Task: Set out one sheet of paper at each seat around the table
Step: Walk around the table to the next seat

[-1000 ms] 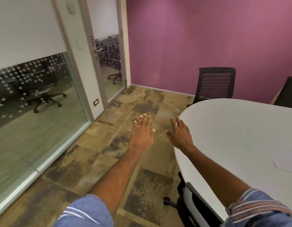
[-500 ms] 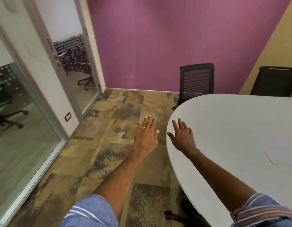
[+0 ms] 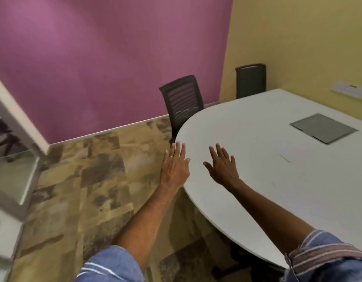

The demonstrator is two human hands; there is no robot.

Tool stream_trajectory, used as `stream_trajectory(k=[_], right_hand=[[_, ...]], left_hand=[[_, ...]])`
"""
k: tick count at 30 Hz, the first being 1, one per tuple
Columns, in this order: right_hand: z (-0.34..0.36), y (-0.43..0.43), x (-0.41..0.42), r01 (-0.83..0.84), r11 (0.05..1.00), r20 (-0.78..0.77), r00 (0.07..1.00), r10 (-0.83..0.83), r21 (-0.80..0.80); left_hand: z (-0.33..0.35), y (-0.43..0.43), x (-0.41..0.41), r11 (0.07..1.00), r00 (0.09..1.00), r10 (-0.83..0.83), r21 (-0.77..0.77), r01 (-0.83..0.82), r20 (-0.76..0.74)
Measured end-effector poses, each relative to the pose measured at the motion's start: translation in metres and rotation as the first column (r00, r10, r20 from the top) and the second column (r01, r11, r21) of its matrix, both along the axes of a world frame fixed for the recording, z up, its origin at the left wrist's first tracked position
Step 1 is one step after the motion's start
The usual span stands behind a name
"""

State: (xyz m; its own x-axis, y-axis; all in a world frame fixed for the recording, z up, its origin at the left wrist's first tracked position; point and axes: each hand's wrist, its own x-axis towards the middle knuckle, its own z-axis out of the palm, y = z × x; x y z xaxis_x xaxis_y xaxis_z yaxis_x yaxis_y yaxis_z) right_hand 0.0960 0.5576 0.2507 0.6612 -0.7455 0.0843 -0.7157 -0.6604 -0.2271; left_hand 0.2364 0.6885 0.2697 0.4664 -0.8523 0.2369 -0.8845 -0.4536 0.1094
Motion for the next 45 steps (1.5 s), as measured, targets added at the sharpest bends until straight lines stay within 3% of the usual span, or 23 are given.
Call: stream_trajectory(k=[12, 24, 36, 45], right_hand=[[-0.019, -0.098, 0.023, 0.294, 0.954, -0.065, 0.955, -0.291, 0.053], [-0.023, -0.16, 0.055, 0.488, 0.871, -0.098, 0.871, -0.481, 0.06], [-0.032, -0.173, 0.1, 0.759, 0.649, -0.054, 0.651, -0.757, 0.051], [-0.033, -0.21, 0.088, 0.849, 0.523, -0.038, 0.527, -0.849, 0.075]], left_hand=[[-0.023, -0.129, 0.062, 0.956, 0.954, -0.294, -0.019, 0.294, -0.064], [-0.037, -0.233, 0.114, 0.889, 0.885, -0.456, -0.001, 0.458, -0.089], [-0.032, -0.328, 0.167, 0.683, 0.682, -0.726, 0.026, 0.73, -0.088], [-0.037, -0.395, 0.141, 0.539, 0.539, -0.834, 0.039, 0.842, -0.117]])
